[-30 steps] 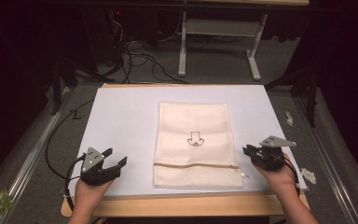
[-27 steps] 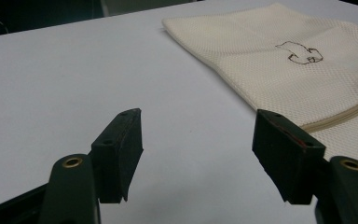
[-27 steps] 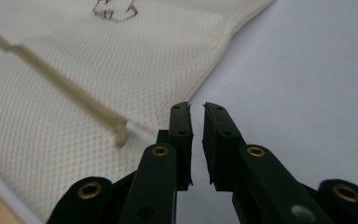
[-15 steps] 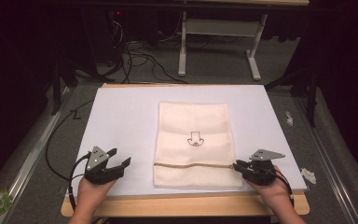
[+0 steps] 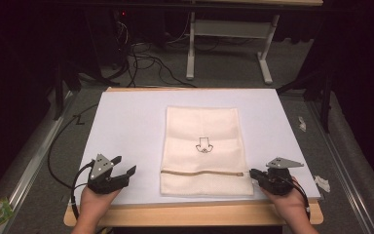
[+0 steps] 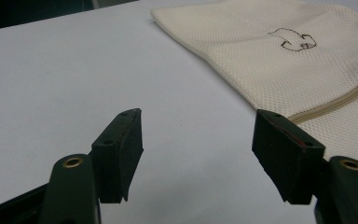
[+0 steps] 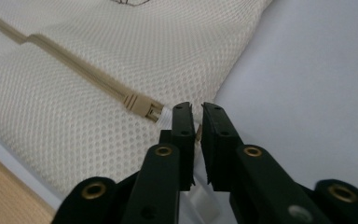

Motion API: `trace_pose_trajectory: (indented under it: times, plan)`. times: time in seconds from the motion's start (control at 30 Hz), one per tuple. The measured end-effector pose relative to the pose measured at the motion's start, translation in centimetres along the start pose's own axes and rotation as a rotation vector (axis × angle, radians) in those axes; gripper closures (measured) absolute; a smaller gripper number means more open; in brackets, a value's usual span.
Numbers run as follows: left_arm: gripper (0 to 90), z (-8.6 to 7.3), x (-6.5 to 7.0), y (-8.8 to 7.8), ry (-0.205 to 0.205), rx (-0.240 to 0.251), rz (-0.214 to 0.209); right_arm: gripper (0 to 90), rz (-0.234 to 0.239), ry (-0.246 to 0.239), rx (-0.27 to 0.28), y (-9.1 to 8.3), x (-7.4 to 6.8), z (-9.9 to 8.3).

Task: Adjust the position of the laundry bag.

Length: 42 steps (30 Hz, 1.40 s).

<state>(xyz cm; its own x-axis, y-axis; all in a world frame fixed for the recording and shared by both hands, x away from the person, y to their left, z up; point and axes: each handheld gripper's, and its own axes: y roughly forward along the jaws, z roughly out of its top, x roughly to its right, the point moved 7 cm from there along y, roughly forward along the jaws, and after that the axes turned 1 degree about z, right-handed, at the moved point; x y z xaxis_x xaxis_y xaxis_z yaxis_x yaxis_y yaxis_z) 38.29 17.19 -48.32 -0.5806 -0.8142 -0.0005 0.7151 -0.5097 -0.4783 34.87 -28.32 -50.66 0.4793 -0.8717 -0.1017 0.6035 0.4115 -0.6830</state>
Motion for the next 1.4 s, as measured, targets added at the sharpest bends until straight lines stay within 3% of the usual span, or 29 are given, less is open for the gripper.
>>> trace_pose_trajectory:
  times: [0.3, 0.43, 0.6, 0.97, 1.13, 1.4]
  plan:
    - [33.9, 0.0, 0.3, 0.3, 0.003, -0.006, -0.006, 73.7, 0.003, 0.007, -0.010, 1.2, 0.0, 0.0]
    - [33.9, 0.0, 0.3, 0.4, 0.003, -0.009, -0.008, 62.1, -0.002, 0.030, -0.048, 1.9, 0.0, -0.5]
    - [33.9, -0.1, 0.4, 0.5, 0.000, -0.013, -0.011, 63.3, 0.002, 0.008, -0.048, 1.9, 0.0, -0.5]
    - [35.0, -0.1, 0.5, 0.6, -0.008, -0.005, -0.007, 78.8, 0.062, -0.004, -0.064, 2.0, -0.1, -0.3]
    - [35.4, 0.0, 0.6, 0.6, -0.017, 0.000, -0.013, 82.8, 0.052, -0.049, -0.066, 2.0, -0.3, -0.2]
    - [35.2, 0.0, 1.2, 1.0, -0.022, 0.002, -0.032, 83.9, 0.040, -0.060, -0.033, 1.4, 0.0, 0.5]
